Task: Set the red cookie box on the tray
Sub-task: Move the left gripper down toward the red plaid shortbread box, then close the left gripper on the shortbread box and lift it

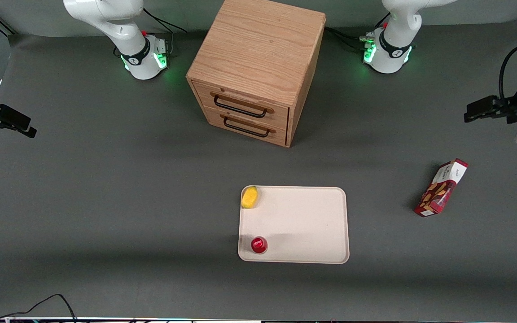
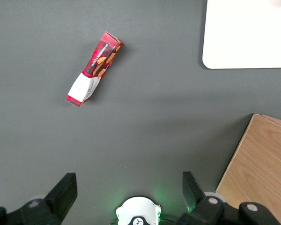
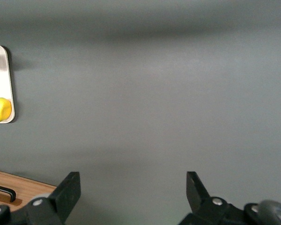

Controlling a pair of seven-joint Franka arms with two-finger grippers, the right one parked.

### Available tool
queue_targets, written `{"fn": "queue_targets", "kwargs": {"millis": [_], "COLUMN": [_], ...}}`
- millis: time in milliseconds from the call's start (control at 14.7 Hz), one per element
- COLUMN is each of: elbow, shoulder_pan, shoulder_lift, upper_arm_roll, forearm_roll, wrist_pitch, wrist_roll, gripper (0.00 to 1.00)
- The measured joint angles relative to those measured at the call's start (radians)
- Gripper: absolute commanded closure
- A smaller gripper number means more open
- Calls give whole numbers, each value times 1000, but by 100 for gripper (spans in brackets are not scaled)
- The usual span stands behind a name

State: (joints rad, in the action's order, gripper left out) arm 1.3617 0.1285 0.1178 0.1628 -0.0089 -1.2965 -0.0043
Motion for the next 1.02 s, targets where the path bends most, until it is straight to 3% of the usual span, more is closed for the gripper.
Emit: {"fn": "queue_targets", "kwargs": {"millis": [409, 614, 1023], "elbow": [1, 26, 333], "shoulder_pan": [2, 7, 24], "shoulder_lift": [13, 62, 225], "upper_arm_roll": [-2, -35, -154], "forearm_roll": [33, 89, 58], "wrist_pitch": [1, -46, -556], "wrist_roll": [22, 277, 665], "gripper": [0, 0, 0]}}
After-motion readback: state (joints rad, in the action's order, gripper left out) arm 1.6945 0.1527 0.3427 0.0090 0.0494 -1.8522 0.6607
